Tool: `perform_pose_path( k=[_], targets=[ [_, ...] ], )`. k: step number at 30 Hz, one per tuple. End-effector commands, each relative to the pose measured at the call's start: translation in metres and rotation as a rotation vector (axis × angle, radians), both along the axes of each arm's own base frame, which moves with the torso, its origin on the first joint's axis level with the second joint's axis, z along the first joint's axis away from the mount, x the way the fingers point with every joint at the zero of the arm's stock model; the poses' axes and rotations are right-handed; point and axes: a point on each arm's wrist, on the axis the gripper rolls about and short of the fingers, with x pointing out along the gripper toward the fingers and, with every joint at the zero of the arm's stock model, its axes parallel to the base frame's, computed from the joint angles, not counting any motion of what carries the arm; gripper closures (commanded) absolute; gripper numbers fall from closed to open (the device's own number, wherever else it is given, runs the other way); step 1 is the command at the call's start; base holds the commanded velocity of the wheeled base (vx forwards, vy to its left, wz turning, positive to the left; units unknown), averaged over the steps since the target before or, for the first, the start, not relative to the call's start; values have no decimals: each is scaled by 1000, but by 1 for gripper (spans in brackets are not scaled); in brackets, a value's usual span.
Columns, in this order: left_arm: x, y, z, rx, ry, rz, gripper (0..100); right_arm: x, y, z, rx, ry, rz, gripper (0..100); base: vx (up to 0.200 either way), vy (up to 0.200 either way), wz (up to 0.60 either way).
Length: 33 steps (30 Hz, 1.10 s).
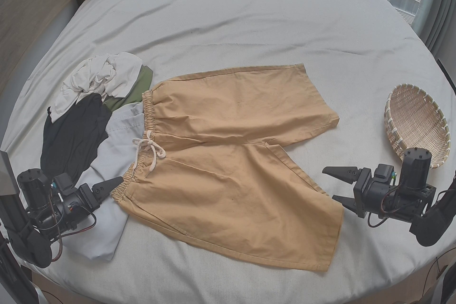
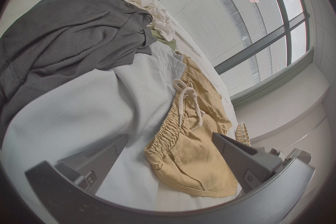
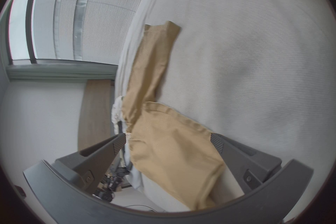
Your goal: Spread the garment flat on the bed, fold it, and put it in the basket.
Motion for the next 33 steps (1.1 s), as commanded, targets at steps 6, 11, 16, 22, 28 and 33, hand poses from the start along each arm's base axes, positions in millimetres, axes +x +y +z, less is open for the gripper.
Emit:
perform_pose_path(
  k=[6, 11, 16, 22, 28, 33],
  targets=[
    [0, -1, 0, 1, 0, -3, 0, -13, -7, -9, -32, 58, -23, 0, 0, 0, 0],
    [-1, -1, 0, -1, 3, -3, 0, -11, -5, -11, -35, 67, -36, 0, 0, 0, 0],
    [-2, -1, -1, -1, 8, -4, 0, 1, -1, -17, -2, 103, -54, 0, 0, 0, 0],
    [-3, -1, -1, -1, 10, -3, 0, 7, 3, -23, 30, 139, -69, 0, 0, 0, 0],
    [-3, -1, 0, -1, 8, -3, 0, 9, 2, -24, 29, 141, -79, 100, 0, 0, 0],
    [-4, -1, -1, -1, 10, -4, 0, 10, 2, -23, 31, 135, -80, 100, 0, 0, 0]
  ],
)
